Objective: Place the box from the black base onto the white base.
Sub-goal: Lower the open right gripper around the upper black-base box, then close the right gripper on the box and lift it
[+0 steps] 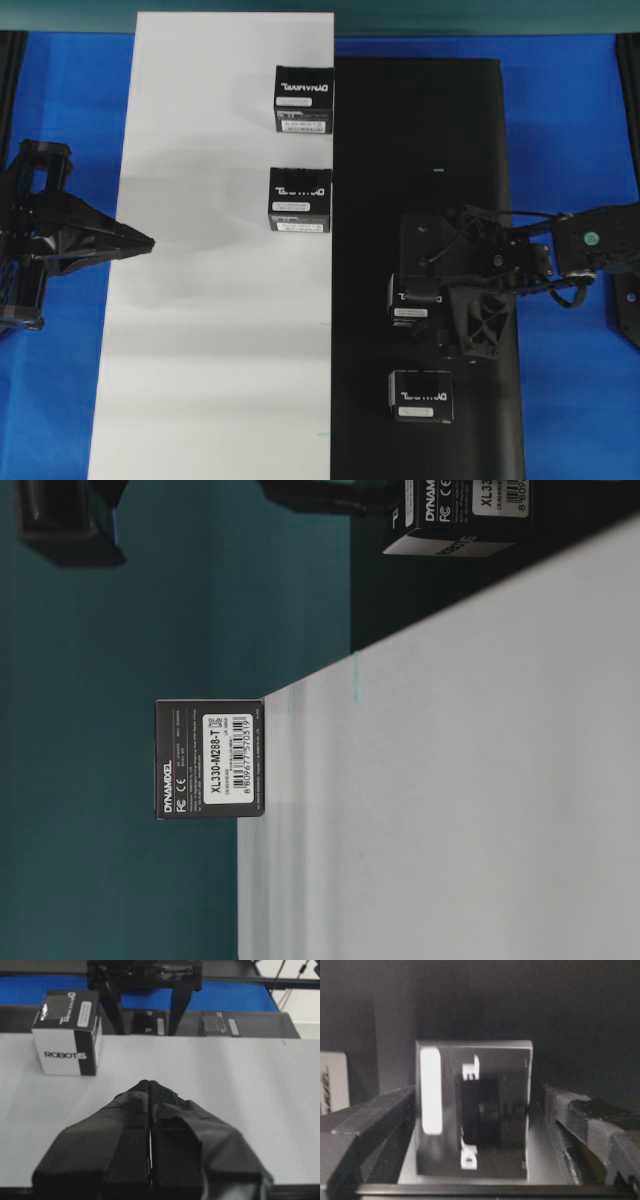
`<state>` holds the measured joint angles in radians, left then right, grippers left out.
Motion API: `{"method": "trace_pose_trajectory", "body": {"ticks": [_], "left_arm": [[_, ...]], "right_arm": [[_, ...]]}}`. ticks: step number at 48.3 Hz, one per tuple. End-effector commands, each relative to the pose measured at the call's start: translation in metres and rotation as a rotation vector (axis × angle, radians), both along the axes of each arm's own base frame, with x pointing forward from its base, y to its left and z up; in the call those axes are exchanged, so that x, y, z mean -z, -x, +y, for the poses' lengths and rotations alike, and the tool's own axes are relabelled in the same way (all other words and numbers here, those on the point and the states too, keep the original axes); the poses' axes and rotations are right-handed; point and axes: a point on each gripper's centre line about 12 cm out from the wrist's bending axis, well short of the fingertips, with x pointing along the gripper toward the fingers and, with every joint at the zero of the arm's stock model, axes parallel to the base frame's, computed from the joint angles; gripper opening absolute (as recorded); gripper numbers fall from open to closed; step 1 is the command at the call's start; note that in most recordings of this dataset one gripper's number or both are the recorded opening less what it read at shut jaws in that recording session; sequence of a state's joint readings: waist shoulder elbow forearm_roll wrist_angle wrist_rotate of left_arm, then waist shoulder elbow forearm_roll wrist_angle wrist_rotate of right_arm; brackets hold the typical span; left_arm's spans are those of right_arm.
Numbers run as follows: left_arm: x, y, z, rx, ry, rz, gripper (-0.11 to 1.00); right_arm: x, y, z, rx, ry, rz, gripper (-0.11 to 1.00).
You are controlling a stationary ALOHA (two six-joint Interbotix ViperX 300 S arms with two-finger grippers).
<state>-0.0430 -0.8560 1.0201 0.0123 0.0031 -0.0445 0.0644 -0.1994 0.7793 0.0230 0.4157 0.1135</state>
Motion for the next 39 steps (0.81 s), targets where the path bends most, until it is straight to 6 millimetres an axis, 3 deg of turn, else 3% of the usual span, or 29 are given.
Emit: {"method": "trace_pose_trajectory", "body": {"ticks": [1, 10, 39], "left_arm": [[-0.010, -0.003, 0.000, 0.000, 0.001, -0.026, -0.06], [-0.011, -0.002, 0.000, 0.000, 0.001, -0.028, -0.06], [-0.011, -0.002, 0.000, 0.000, 0.003, -0.028, -0.06]], "right_arm": [[0.000, 0.002, -0.001, 0.011, -0.009, -0.047, 1.00], [0.001, 0.009, -0.003, 0.020, -0.015, -0.146, 1.00], [0.008, 0.013, -0.003, 0.020, -0.015, -0.136, 1.00]]}}
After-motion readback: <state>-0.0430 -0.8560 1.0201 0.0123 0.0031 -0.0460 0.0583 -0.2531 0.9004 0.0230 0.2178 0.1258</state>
